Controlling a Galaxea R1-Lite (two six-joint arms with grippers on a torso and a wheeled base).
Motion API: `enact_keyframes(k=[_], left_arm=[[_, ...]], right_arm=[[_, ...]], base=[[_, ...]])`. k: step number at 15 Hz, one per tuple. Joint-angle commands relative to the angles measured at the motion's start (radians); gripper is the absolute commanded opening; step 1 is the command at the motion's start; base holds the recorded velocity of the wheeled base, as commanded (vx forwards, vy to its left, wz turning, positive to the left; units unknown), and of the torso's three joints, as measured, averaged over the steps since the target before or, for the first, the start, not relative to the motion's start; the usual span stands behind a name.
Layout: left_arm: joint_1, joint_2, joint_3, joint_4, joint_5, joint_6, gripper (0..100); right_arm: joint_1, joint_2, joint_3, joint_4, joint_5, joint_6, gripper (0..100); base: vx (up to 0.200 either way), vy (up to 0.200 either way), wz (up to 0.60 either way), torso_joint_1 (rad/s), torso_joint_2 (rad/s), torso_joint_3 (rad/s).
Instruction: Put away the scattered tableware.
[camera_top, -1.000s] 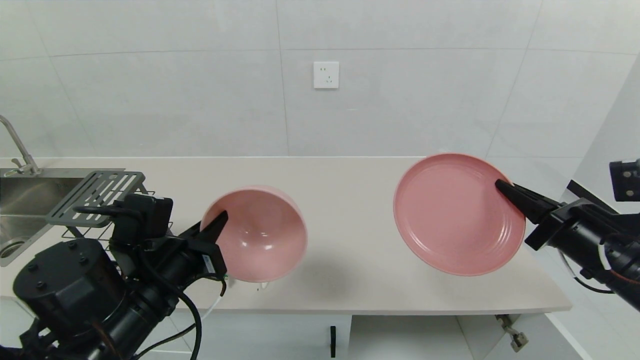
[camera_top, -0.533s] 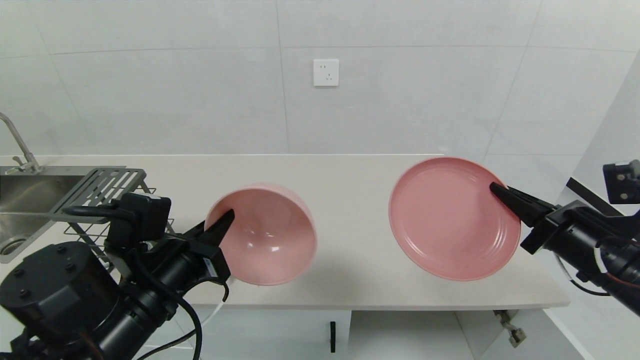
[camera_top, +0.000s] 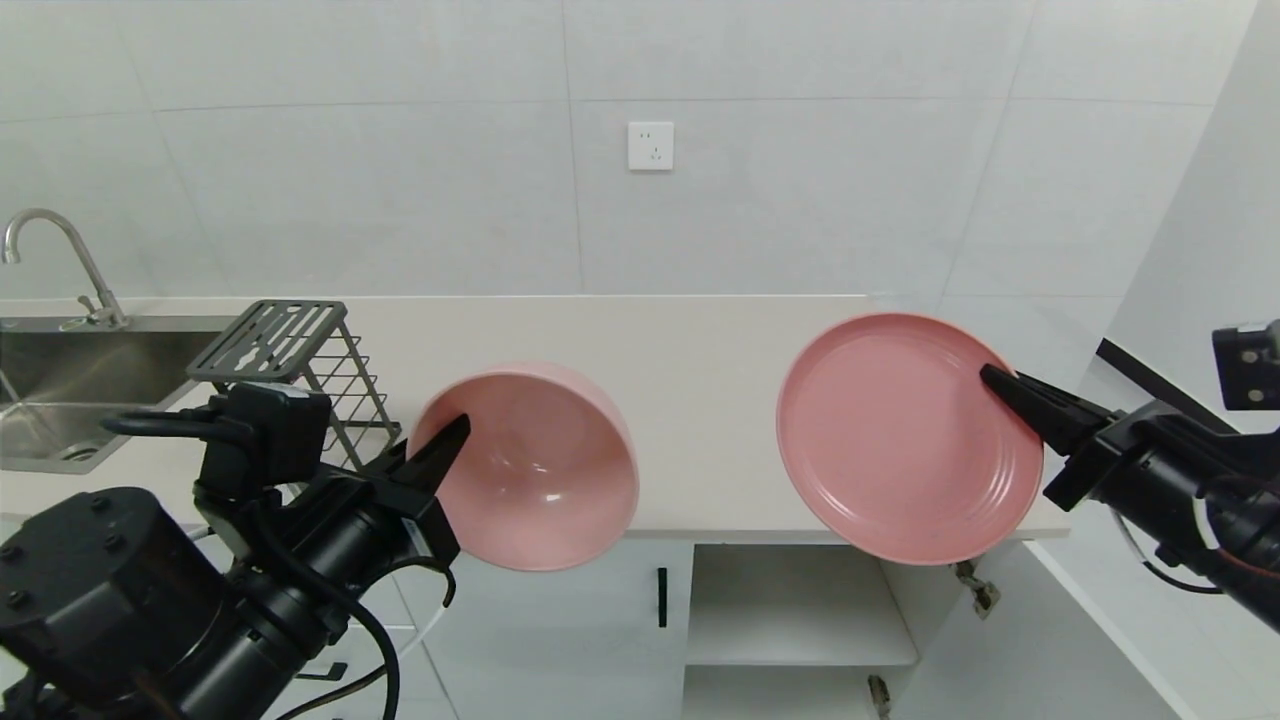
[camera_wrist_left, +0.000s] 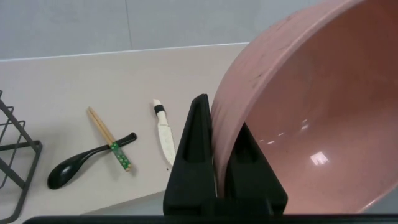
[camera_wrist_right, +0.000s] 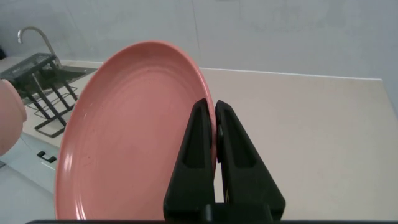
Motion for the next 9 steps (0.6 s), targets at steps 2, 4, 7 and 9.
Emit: enact_keyframes(k=[2,4,7,9], left_arm=[[0.001,0.004,-0.001,-0.001,0.003,-0.001,0],[0.001,0.004,0.000,-0.001,0.001,-0.001,0],[-0.005,0.002,0.002,-0.001,0.001,0.001,0],[-0.005,0.002,0.003,-0.001,0.001,0.001,0]], right_arm=[[0.000,0.000,0.002,0.000,0.000,-0.001,0],[0.000,-0.001,0.003,0.000,0.000,-0.002,0],[0.000,-0.001,0.002,0.000,0.000,-0.002,0],[0.002,-0.003,0.002,0.000,0.000,-0.002,0]], base=[[0.000,0.000,-0.30,0.006,0.00,-0.001],[0.000,0.000,-0.60,0.002,0.00,0.005],[0.000,0.000,0.00,0.000,0.00,0.000],[0.000,0.000,0.00,0.000,0.00,0.000]])
